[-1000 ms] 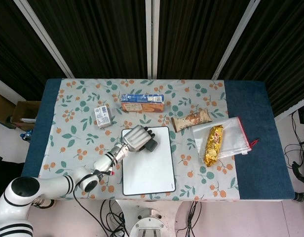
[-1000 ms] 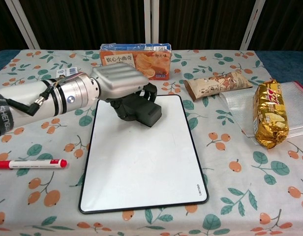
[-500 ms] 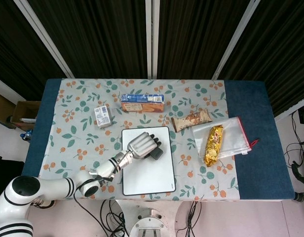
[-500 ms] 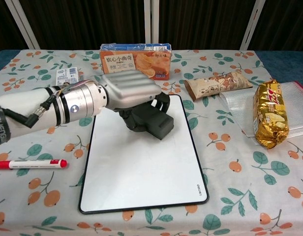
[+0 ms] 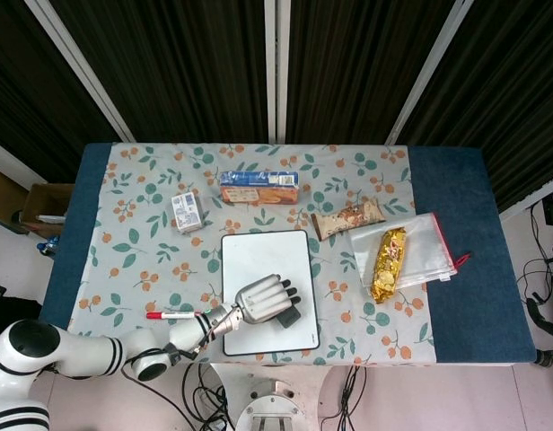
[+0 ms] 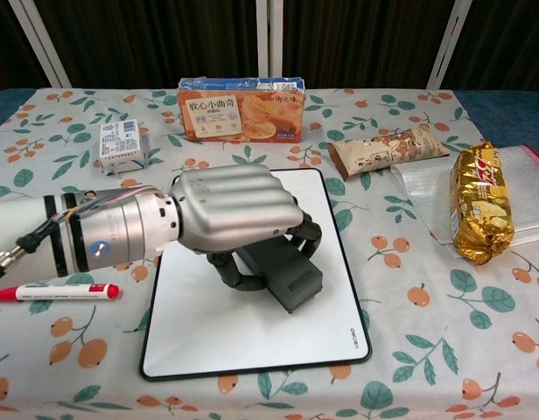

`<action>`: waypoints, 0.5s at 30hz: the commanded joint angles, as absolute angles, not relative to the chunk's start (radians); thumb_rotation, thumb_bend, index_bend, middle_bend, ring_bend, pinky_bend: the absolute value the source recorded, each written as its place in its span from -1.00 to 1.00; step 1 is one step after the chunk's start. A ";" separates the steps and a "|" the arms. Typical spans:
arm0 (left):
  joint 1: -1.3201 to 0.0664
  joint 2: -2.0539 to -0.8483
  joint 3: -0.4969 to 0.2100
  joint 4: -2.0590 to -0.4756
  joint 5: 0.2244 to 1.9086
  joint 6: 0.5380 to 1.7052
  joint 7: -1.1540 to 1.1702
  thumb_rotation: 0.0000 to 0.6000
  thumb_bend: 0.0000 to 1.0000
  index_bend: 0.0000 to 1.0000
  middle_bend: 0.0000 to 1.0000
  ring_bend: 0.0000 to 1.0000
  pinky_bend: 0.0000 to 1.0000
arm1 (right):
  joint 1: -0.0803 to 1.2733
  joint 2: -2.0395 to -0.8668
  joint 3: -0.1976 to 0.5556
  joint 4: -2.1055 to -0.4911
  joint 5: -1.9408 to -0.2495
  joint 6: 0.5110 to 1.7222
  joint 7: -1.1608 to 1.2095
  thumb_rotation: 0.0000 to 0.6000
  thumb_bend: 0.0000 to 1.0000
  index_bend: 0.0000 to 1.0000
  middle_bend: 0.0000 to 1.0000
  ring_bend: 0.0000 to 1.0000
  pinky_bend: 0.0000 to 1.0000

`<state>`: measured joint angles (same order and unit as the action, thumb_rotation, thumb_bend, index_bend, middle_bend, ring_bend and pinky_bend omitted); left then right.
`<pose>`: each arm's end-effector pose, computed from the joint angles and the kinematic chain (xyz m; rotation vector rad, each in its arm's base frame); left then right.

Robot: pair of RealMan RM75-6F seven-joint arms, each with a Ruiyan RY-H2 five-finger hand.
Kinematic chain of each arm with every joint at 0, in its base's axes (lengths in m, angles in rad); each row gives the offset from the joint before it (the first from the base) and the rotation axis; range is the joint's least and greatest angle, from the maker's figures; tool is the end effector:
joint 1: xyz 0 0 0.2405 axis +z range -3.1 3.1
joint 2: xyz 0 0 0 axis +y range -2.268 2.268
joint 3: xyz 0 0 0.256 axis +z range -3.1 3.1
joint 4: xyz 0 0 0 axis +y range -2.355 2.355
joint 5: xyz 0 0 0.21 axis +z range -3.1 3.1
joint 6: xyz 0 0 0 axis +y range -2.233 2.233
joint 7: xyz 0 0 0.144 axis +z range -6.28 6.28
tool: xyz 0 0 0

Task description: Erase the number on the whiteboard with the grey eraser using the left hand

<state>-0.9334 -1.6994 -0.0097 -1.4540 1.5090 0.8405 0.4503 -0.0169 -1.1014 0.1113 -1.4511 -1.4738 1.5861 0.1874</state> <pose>-0.0646 0.2720 -0.0974 -2.5002 -0.3213 -0.9649 -0.3503 -0.1593 0.2066 1.2086 -0.8400 0.9354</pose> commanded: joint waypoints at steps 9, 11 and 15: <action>-0.907 -1.680 -0.025 -1.392 1.444 0.839 0.445 1.00 -0.17 0.26 0.15 -0.07 -0.02 | -0.019 -1.095 0.109 -1.470 -1.485 1.598 0.172 1.00 -0.54 -1.00 -1.00 -1.00 -1.00; -0.909 -1.696 -0.041 -1.357 1.433 0.845 0.458 1.00 -0.17 0.26 0.15 -0.07 -0.02 | -0.020 -1.092 0.107 -1.478 -1.489 1.601 0.168 1.00 -0.54 -1.00 -1.00 -1.00 -1.00; -0.925 -1.735 -0.089 -1.295 1.371 0.817 0.452 1.00 -0.17 0.26 0.15 -0.07 -0.02 | -0.023 -1.073 0.103 -1.508 -1.506 1.613 0.175 1.00 -0.54 -1.00 -1.00 -1.00 -1.00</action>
